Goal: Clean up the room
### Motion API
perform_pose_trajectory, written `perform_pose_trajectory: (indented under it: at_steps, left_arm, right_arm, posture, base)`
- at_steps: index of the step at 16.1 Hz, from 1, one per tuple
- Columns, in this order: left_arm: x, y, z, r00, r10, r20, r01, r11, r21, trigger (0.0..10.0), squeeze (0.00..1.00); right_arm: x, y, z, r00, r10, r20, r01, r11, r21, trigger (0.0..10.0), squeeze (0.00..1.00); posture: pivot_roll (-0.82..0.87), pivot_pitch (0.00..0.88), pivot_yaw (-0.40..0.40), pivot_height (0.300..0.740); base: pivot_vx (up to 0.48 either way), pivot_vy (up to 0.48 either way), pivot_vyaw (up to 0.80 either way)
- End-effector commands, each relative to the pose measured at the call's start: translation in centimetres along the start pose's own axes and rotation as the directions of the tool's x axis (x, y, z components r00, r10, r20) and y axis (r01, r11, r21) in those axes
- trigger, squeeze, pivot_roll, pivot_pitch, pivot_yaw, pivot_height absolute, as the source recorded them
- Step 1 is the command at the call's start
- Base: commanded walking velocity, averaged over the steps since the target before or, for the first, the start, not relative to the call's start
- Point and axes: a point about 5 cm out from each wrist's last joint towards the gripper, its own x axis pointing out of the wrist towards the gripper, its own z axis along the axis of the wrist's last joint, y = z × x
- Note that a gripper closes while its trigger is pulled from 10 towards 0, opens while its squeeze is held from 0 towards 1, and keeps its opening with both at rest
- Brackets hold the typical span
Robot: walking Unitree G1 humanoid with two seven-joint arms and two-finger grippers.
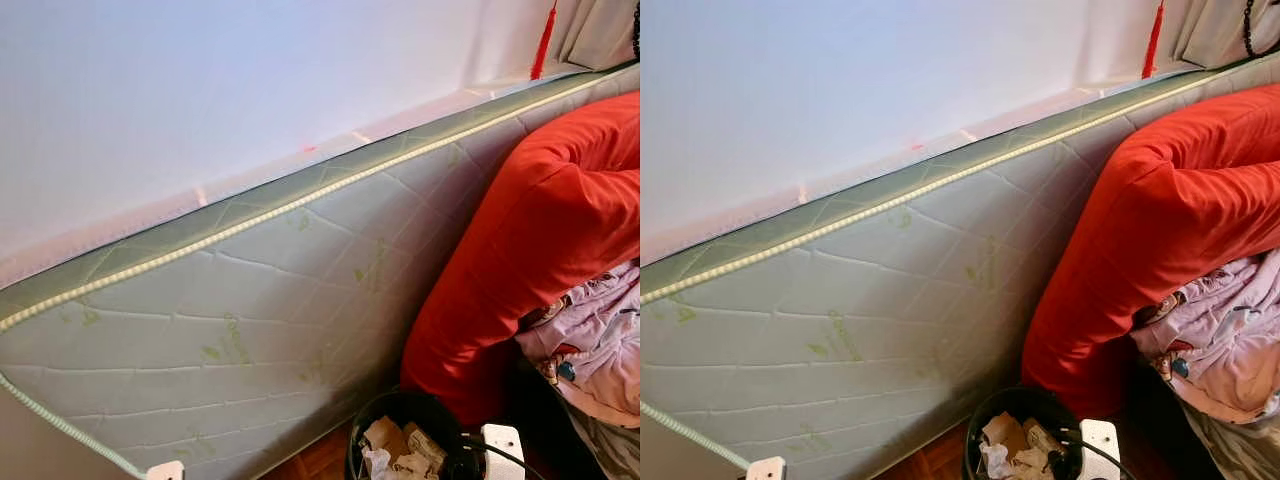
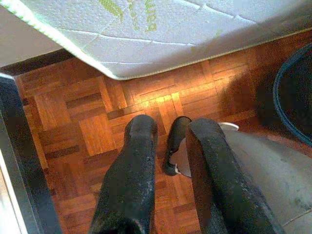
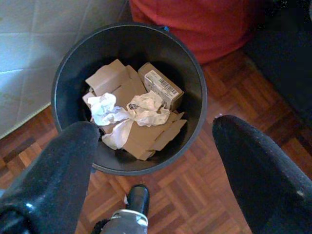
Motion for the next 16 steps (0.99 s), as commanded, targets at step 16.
perform_pose_trajectory:
  at_steps: [16]
  left_arm:
    - [-0.4, 1.9, 0.1, 1.0, 0.016, 0.011, -0.016, 1.0, 0.001, 10.0, 0.0]
  right_arm:
    - [-0.4, -0.1, -1.9, 0.997, -0.051, -0.049, 0.055, 0.995, 0.084, 10.0, 0.0]
  posture:
    - [0.05, 0.0, 0.068, 0.74]
  base:
    - [-0.032, 0.0, 0.0]
